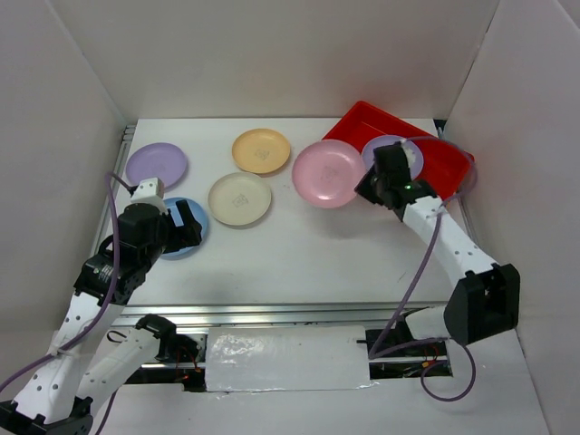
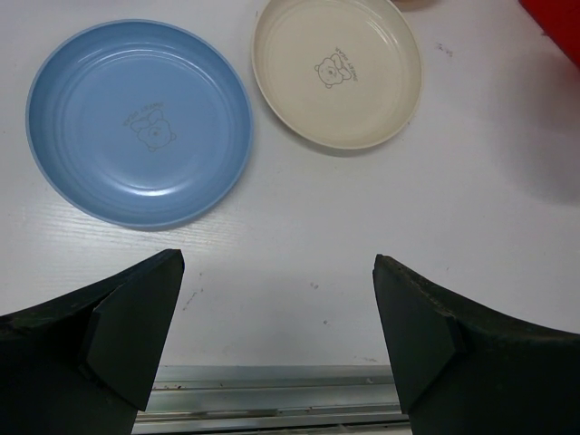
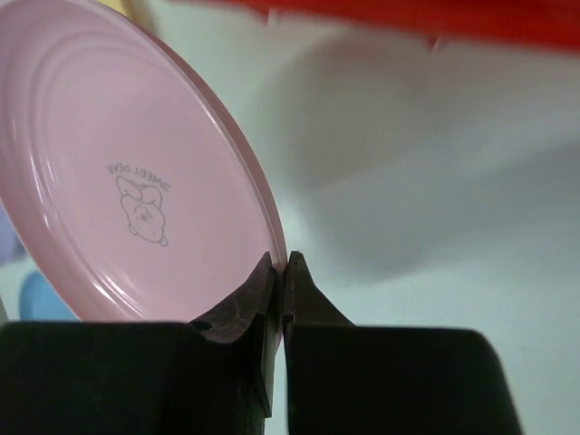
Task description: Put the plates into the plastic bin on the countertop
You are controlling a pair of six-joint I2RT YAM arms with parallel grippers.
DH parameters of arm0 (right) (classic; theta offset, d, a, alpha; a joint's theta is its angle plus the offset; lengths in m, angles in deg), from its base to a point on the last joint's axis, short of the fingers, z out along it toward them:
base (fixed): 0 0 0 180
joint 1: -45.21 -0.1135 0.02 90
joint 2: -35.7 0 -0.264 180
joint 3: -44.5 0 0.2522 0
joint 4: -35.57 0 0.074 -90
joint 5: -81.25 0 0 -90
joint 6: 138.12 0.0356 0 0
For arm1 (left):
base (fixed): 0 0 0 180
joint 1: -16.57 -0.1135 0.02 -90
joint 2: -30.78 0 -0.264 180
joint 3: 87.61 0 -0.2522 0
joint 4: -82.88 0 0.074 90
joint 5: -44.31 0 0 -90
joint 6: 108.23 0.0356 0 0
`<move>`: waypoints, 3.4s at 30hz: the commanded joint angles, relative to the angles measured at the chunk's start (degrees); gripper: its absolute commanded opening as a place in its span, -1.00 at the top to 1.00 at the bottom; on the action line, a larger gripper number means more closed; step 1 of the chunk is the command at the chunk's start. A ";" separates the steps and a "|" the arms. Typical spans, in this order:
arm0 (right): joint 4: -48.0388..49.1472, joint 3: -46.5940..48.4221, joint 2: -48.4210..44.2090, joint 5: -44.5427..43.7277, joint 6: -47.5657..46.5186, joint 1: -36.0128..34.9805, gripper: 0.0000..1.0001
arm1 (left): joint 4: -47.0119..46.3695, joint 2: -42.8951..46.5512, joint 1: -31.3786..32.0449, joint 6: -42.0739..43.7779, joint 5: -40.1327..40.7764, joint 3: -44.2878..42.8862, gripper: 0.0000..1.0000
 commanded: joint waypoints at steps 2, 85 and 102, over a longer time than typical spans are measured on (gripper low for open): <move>-2.70 9.95 5.52 1.06 -4.39 12.47 1.00 | -1.92 0.83 -0.17 0.47 0.40 -0.27 -0.98; -3.14 28.70 34.76 5.19 -3.60 -21.41 1.00 | -1.83 1.62 -0.17 0.38 0.49 -0.18 -0.99; -8.59 31.39 24.71 15.11 -4.57 21.37 1.00 | -1.92 2.59 -0.17 0.29 0.84 -0.18 -0.99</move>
